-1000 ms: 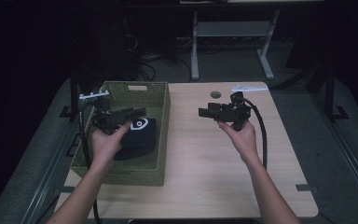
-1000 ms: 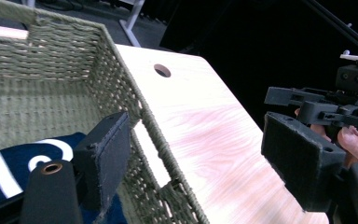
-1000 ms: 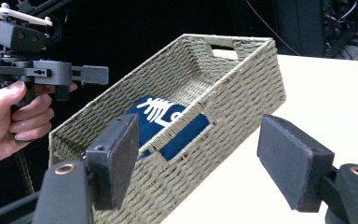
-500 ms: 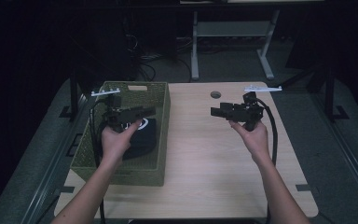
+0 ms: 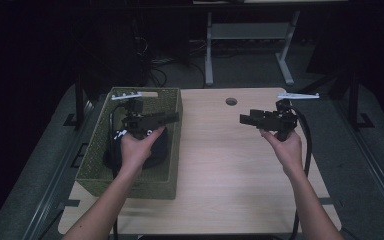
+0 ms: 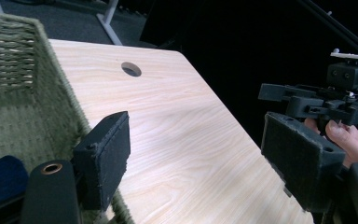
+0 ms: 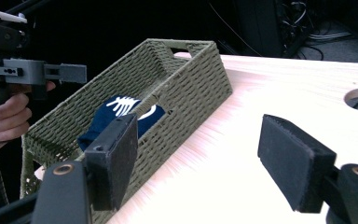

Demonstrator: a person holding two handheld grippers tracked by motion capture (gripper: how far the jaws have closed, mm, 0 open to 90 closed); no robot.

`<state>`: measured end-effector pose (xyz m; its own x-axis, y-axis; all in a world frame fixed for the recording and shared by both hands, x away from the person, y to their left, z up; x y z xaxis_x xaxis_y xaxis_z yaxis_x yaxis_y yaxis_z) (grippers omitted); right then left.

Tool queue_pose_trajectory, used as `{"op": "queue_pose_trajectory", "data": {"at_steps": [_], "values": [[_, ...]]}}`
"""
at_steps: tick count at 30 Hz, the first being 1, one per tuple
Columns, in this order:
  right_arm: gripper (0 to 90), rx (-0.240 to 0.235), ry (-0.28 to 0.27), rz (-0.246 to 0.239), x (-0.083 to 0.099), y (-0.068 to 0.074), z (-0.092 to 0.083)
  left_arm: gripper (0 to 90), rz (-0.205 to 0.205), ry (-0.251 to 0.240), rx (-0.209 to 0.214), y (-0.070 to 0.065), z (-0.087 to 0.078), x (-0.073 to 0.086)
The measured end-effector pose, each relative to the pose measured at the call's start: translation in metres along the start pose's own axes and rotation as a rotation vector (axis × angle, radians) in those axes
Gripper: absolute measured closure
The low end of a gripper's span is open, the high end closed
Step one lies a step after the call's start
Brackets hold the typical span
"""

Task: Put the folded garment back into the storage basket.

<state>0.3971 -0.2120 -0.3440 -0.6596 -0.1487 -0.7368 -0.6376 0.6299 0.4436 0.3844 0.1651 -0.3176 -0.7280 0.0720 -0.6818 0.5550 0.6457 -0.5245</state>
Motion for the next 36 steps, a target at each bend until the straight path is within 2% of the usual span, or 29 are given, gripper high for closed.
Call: {"op": "queue_pose_trajectory", "data": {"at_steps": [13, 16, 29, 36], "values": [[27.5, 0.039, 0.0, 0.03, 0.016, -0.018, -0.019, 23.1, 0.034, 0.005, 0.024, -0.022, 0.02, -0.005], [27.3, 0.047, 0.001, 0.039, 0.02, -0.022, -0.023, 23.2, 0.031, 0.005, 0.041, -0.026, 0.026, -0.005], [26.6, 0.075, 0.012, 0.086, 0.043, -0.042, -0.037, 23.1, 0.065, 0.031, 0.063, -0.042, 0.049, -0.001], [26.4, 0.089, 0.02, 0.087, 0.053, -0.048, -0.042, 22.9, 0.082, 0.05, 0.093, -0.053, 0.062, 0.004]]}}
Point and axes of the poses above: each handheld gripper's, and its own axes: z roughly forward along the jaws, x roughly out of its underside, y roughly to its left, the point moved 2 cm from there along z, roughly forward along the jaws, and after that the axes turned 11 degrees about y, right-handed, at the moved point
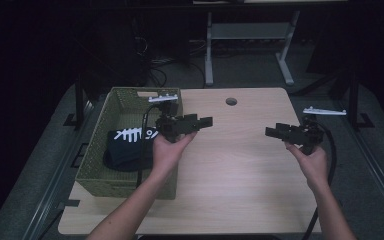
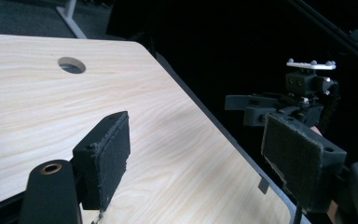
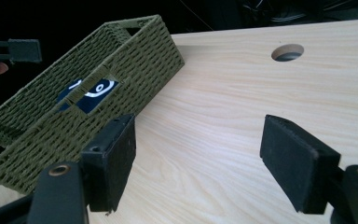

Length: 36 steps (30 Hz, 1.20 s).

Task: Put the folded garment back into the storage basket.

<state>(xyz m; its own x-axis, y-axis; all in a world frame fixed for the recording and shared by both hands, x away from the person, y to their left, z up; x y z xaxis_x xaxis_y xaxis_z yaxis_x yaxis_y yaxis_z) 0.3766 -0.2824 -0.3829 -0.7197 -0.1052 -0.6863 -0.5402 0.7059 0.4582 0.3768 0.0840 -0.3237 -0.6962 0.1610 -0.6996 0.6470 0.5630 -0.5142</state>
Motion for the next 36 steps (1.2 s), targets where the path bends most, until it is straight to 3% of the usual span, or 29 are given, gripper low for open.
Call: {"op": "queue_pose_trajectory", "data": {"at_steps": [14, 36], "values": [[25.9, 0.029, 0.009, 0.024, 0.019, -0.015, -0.01, 23.0, 0.022, 0.028, 0.017, -0.011, 0.026, 0.01], [25.5, 0.073, 0.045, 0.052, 0.059, -0.033, -0.017, 23.0, 0.044, 0.078, 0.074, -0.026, 0.059, 0.048]]}}
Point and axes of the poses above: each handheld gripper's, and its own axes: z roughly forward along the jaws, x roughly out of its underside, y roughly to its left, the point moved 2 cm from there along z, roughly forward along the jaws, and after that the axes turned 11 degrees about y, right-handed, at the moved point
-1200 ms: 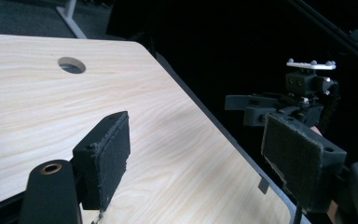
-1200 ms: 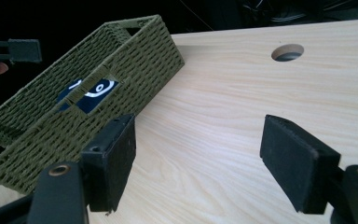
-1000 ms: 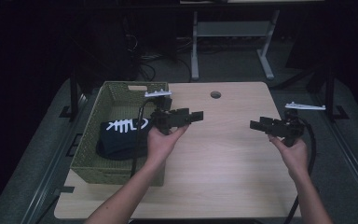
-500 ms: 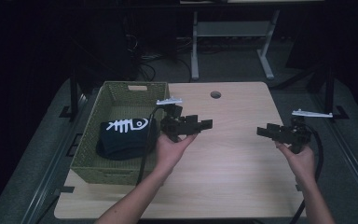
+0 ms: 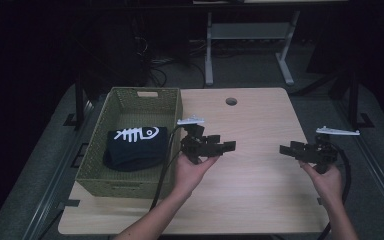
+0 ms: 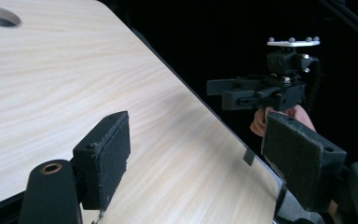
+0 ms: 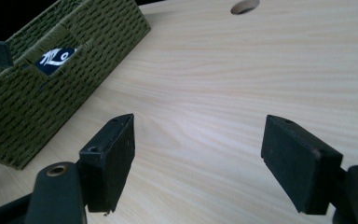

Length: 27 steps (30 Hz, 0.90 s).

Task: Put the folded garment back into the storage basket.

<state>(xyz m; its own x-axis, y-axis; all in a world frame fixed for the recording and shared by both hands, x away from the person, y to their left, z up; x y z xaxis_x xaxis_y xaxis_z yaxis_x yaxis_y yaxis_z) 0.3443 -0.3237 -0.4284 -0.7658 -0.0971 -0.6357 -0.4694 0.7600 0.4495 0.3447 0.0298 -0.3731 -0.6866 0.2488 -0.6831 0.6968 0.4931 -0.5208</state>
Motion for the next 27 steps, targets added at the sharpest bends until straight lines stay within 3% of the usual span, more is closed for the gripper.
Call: {"op": "queue_pose_trajectory", "data": {"at_steps": [7, 16, 27], "values": [[25.2, 0.013, 0.007, 0.013, 0.015, -0.005, 0.001, 23.0, 0.047, 0.039, 0.014, -0.008, 0.008, 0.012], [25.1, -0.003, -0.008, 0.017, 0.033, -0.002, -0.004, 23.0, 0.061, 0.052, 0.037, -0.009, 0.013, 0.042], [24.3, 0.0, -0.027, 0.03, 0.056, -0.001, -0.007, 23.0, 0.127, 0.062, 0.043, -0.021, 0.016, 0.069]]}}
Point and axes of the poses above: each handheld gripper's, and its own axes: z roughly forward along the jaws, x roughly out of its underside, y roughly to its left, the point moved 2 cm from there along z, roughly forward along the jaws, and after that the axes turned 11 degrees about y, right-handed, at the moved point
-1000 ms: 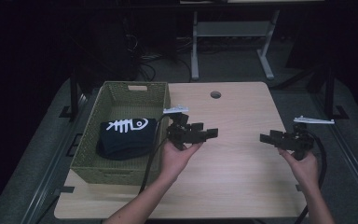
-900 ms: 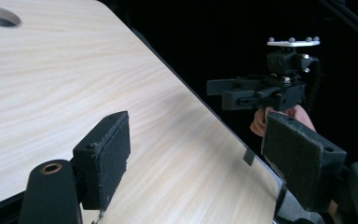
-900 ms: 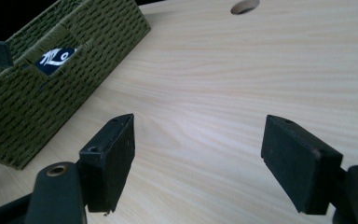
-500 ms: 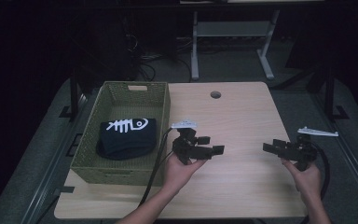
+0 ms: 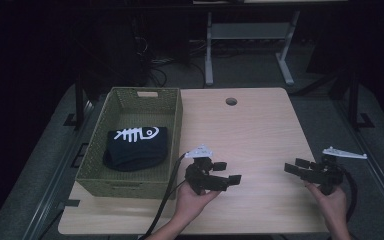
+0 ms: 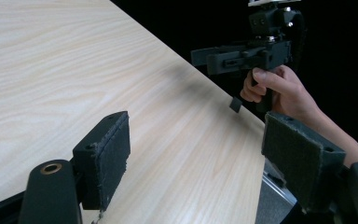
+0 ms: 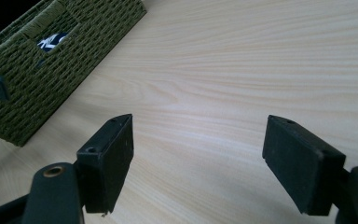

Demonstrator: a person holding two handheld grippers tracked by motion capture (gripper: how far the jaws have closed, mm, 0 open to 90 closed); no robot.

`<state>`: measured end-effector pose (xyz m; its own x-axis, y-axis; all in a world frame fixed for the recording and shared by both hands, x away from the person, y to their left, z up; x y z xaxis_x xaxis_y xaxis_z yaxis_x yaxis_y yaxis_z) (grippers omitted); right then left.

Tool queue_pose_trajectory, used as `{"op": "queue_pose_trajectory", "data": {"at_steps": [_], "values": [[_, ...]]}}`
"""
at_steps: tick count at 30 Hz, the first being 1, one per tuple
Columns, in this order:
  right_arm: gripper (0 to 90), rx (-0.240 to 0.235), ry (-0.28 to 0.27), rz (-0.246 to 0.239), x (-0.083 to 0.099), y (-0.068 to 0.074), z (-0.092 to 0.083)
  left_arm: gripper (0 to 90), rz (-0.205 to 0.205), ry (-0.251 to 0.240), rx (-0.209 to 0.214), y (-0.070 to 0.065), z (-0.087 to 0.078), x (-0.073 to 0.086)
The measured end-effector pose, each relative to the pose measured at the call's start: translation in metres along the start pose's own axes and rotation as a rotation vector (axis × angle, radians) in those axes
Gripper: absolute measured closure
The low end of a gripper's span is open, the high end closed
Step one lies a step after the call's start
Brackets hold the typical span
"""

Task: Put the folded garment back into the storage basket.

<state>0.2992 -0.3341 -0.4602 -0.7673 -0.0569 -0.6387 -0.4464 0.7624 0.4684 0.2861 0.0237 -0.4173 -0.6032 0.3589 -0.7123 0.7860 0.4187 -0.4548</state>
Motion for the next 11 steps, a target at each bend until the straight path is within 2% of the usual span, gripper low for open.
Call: {"op": "queue_pose_trajectory", "data": {"at_steps": [3, 5, 8, 10, 11], "values": [[23.5, 0.004, -0.004, -0.006, 0.004, 0.004, -0.001, 23.0, 0.013, -0.014, 0.011, -0.002, 0.001, 0.008], [22.1, 0.0, -0.017, -0.007, 0.007, 0.006, -0.002, 22.9, 0.019, -0.006, 0.021, -0.002, 0.002, 0.012], [20.8, -0.007, -0.055, -0.019, 0.015, 0.012, -0.008, 23.0, 0.013, -0.03, 0.039, -0.003, 0.003, 0.017], [19.4, -0.009, -0.071, -0.023, 0.02, 0.014, -0.01, 23.0, 0.032, -0.002, 0.027, -0.004, 0.004, 0.017], [19.4, -0.008, -0.081, -0.031, 0.022, 0.015, -0.012, 23.0, 0.035, -0.011, 0.023, -0.005, 0.002, 0.018]]}}
Point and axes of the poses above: each handheld gripper's, and its own axes: z roughly forward along the jaws, x roughly out of its underside, y roughly to its left, the point moved 2 cm from there along z, roughly forward along the jaws, and after that the axes turned 11 degrees about y, right-handed, at the moved point
